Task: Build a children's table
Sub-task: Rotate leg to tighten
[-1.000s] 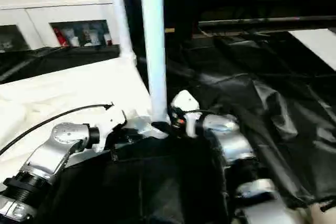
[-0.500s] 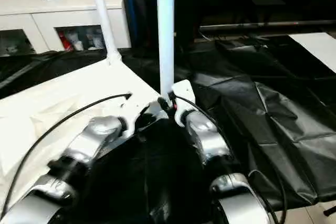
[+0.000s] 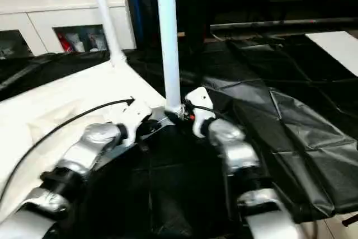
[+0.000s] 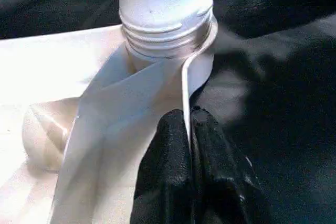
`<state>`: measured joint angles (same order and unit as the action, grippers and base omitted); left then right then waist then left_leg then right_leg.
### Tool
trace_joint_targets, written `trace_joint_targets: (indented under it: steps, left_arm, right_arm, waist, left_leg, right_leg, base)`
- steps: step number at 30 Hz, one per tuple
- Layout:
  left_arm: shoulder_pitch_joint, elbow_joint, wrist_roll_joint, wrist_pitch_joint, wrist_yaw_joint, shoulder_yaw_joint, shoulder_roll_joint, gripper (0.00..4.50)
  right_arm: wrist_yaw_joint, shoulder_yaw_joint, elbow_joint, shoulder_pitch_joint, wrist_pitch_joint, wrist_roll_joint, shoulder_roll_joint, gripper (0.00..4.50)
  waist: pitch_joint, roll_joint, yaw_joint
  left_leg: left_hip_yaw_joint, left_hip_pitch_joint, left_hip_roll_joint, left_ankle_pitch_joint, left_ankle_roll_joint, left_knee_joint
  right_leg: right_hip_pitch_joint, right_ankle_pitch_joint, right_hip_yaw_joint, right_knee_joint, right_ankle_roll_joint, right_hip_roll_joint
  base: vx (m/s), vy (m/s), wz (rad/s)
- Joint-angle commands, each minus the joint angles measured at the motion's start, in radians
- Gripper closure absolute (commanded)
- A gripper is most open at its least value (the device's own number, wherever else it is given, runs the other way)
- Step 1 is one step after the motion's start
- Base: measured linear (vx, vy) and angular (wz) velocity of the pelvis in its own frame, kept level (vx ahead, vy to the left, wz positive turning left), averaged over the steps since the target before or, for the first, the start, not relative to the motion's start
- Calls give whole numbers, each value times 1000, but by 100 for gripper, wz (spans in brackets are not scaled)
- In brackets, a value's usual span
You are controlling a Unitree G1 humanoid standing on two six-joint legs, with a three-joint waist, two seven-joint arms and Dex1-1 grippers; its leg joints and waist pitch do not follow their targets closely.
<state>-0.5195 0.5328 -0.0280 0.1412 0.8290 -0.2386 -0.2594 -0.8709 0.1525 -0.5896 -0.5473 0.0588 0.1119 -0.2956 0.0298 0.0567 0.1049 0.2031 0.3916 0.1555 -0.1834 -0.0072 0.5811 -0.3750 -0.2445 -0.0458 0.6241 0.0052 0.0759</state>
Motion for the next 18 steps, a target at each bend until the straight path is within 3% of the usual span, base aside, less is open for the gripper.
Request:
trace_joint_targets:
  steps: [1,4,7,12,15,18]
  left_arm:
    - [41,-38,60,-44,145,-30,-23,450]
    - [69,-87,88,-40,238,-46,-62,450]
    - [84,-112,101,-33,274,-47,-77,450]
    - [90,-124,103,-32,282,-37,-87,450]
    - [94,-131,107,-22,290,-33,-86,450]
    - [95,-132,106,-20,289,-33,-85,450]
  right_arm:
    - [-98,18,43,5,0,2,-28,81]
    - [-154,27,60,12,-7,5,-59,81]
    - [-182,46,68,14,-9,3,-78,81]
    - [-245,58,67,16,-6,10,-89,97]
    - [-266,53,58,10,4,22,-76,116]
    - [-273,55,56,10,7,27,-71,141]
  waist:
    - [-51,-29,7]
    - [-58,-27,13]
    - [-57,-24,13]
    - [-47,-30,12]
    - [-47,-32,12]
    - [-50,-33,13]
  left_leg:
    - [-40,-14,84,-74,121,-52]
    - [-38,-10,85,-23,159,-38]
    - [-39,-12,87,-48,160,-39]
    - [-37,-15,89,-128,117,-49]
    - [-37,-14,87,-123,106,-49]
    - [-37,-13,86,-96,116,-45]
  right_leg:
    - [28,3,43,-69,-222,89]
    - [21,146,40,-47,-250,81]
    - [18,126,37,-48,-265,83]
    - [18,-3,41,-61,-260,88]
    - [21,-5,43,-61,-257,89]
    - [22,34,42,-56,-260,88]
  base:
    - [0,0,0]
    - [0,0,0]
    - [0,0,0]
    - [0,0,0]
    - [0,0,0]
    - [0,0,0]
